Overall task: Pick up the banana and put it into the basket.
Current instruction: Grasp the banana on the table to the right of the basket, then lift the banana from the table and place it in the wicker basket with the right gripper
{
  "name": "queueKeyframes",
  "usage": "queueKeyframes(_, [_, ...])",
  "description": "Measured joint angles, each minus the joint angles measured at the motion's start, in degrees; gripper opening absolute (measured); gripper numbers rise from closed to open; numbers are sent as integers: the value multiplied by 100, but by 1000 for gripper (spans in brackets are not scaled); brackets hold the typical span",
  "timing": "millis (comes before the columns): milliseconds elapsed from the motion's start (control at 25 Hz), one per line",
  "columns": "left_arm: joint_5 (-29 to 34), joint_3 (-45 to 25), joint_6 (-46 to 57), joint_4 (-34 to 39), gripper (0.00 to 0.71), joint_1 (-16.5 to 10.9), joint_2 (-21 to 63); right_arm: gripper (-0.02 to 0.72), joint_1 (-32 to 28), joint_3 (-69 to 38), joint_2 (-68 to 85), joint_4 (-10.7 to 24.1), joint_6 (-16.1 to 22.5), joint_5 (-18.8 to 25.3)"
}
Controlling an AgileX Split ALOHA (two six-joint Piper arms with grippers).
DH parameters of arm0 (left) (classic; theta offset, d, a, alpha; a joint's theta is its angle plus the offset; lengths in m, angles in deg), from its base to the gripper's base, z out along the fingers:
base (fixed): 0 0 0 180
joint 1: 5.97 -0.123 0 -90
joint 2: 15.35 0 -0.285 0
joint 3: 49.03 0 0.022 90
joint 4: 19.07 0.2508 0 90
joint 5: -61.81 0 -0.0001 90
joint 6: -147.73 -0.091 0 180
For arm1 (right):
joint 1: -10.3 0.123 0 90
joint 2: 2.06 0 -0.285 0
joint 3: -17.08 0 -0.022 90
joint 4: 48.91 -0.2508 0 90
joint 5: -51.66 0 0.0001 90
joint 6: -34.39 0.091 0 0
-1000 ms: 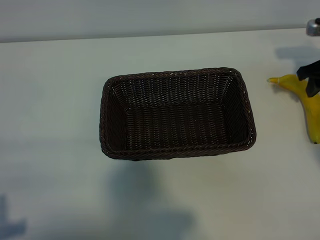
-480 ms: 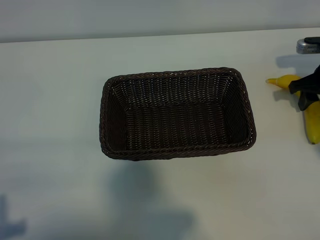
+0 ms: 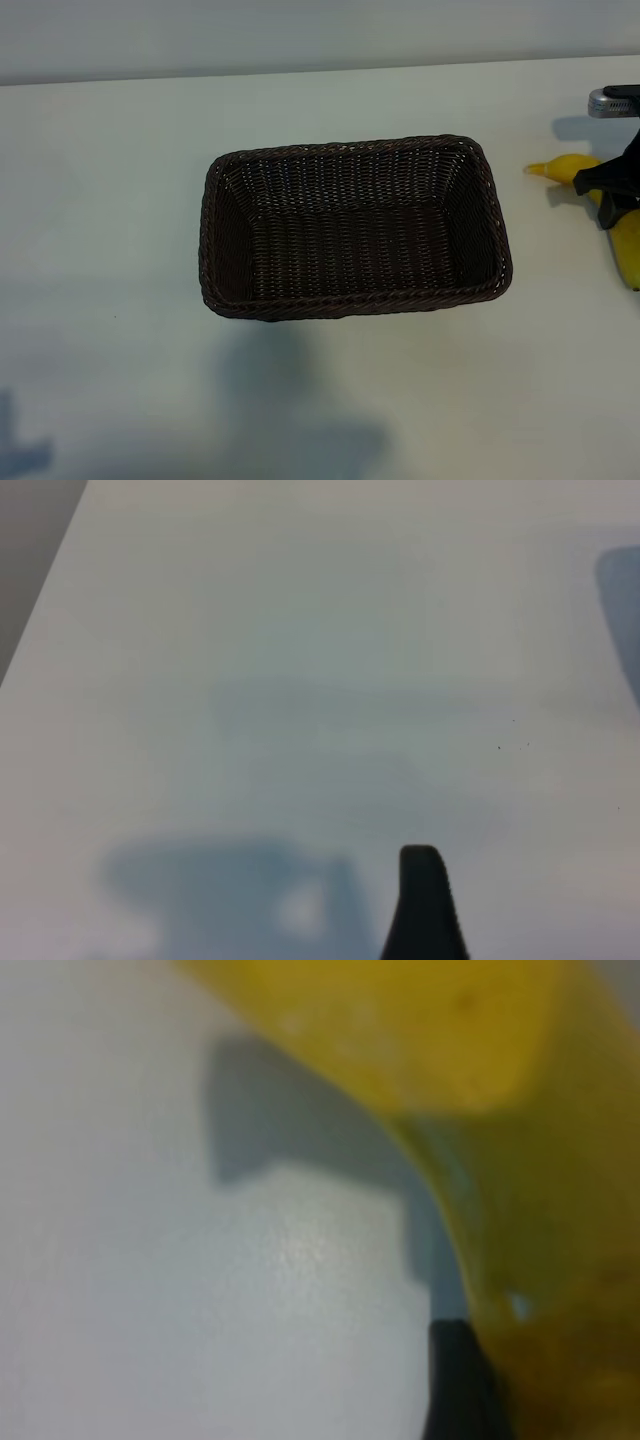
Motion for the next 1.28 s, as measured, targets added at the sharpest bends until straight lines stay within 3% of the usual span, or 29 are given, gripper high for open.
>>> queueKeyframes(320, [0,0,0,0,542,0,0,420,0,218,89,-5,99,432])
queueKeyframes(560, [0,0,0,0,542,0,0,420,0,830,557,-5,224,1453])
queueKeyframes(840, [0,0,0,0,542,0,0,420,23,1251,941,-130,280,2145])
queueKeyframes(1040, [0,0,0,0,542,0,0,420,330,1389,941,-137,286,2323])
queueKeyframes(1280, [0,0,0,0,542,0,0,420,1224,1427,941,-112,447,2329])
